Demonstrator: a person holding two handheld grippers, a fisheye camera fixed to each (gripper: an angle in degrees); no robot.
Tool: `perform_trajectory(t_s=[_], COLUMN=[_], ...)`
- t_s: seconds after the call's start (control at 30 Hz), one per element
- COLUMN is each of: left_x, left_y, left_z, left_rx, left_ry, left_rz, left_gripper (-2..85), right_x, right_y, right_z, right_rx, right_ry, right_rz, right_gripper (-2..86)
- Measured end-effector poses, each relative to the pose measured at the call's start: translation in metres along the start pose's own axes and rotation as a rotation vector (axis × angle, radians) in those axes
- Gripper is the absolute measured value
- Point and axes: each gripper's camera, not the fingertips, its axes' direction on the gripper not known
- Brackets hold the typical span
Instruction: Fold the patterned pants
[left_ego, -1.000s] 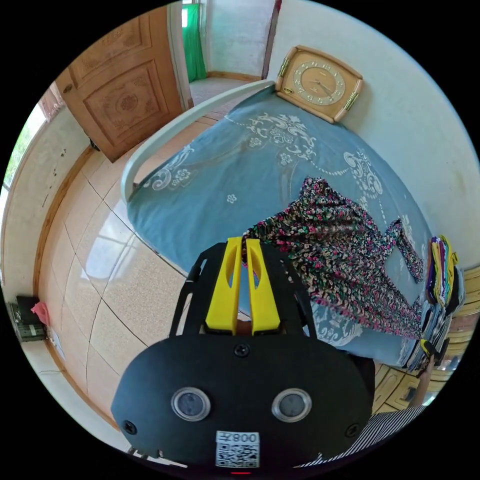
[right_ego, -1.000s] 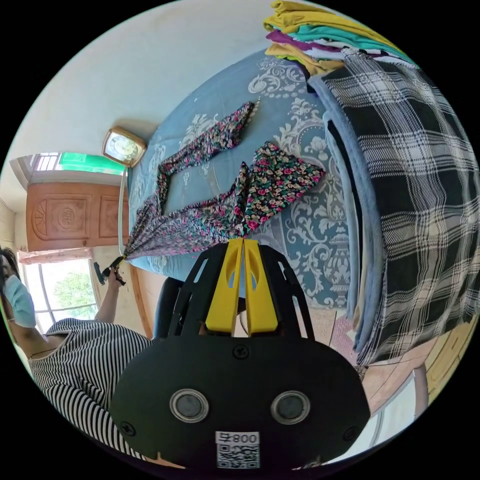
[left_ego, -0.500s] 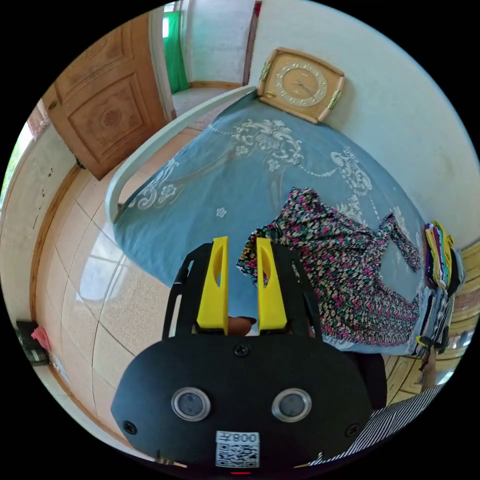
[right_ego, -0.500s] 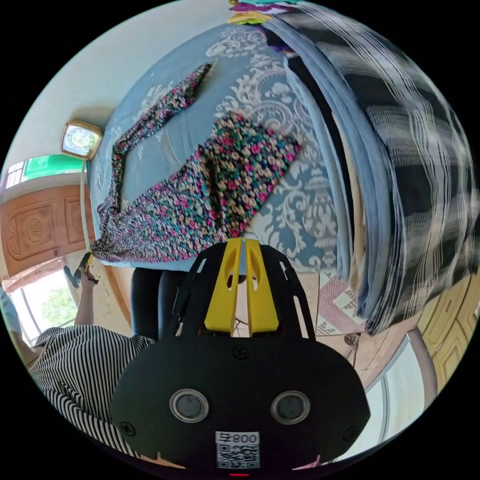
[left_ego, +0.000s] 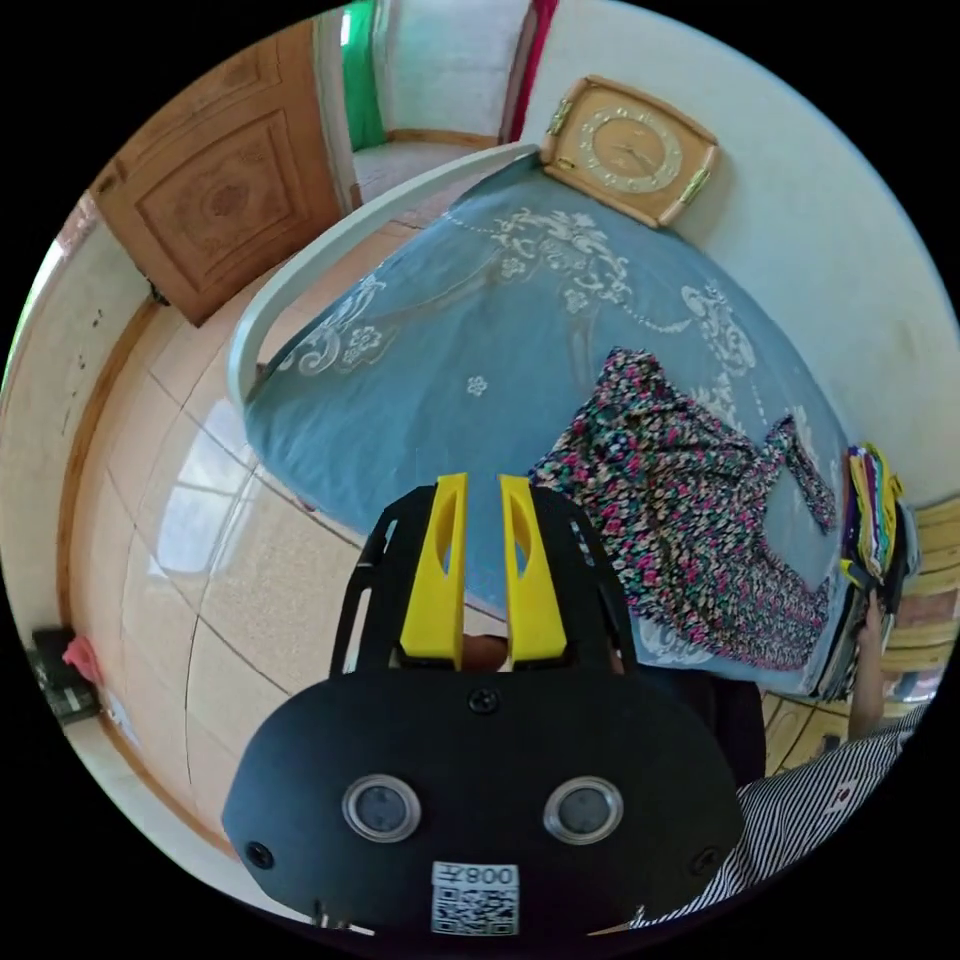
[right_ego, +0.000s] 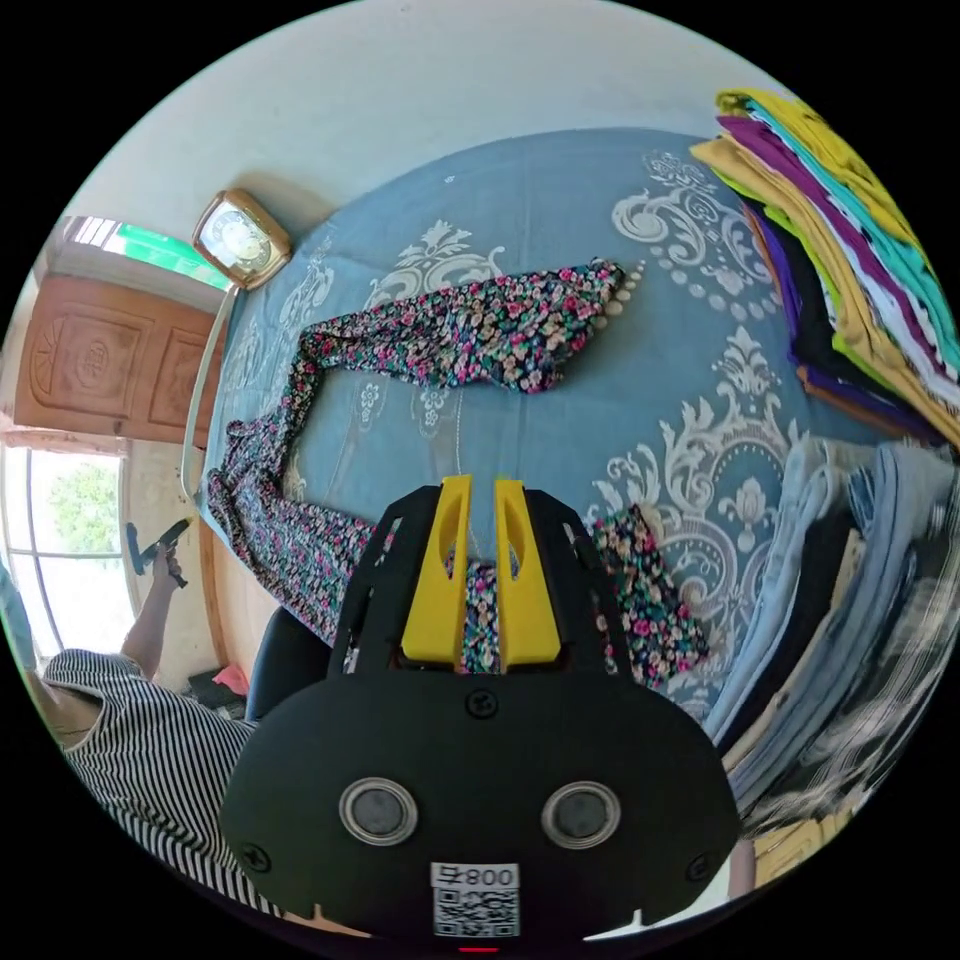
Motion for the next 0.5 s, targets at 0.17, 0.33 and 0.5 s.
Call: perform_trajectory(t_s=[0.17, 0.33, 0.5], left_x=[0.075, 0.115, 0.115], left_y=[-0.082, -0.135, -0.145], left_z=[0.030, 0.071, 0.086], left_rx=[-0.034, -0.123, -0.176], left_ry=[-0.007, -0.112, -0.128], left_rz=[0.230, 0.296, 0.270], left_gripper=[7.9, 8.8, 7.6], right_x=[-0.014, -0.023, -0.032], right_y=[-0.033, -0.045, -0.050], right_z=[-0.006, 0.002, 0.014], right_rx=[0.068, 0.052, 0.053], right_ry=[0.074, 0.152, 0.144], right_rz=[0.012, 0.034, 0.061], right_gripper=[6.8, 7.9, 7.6])
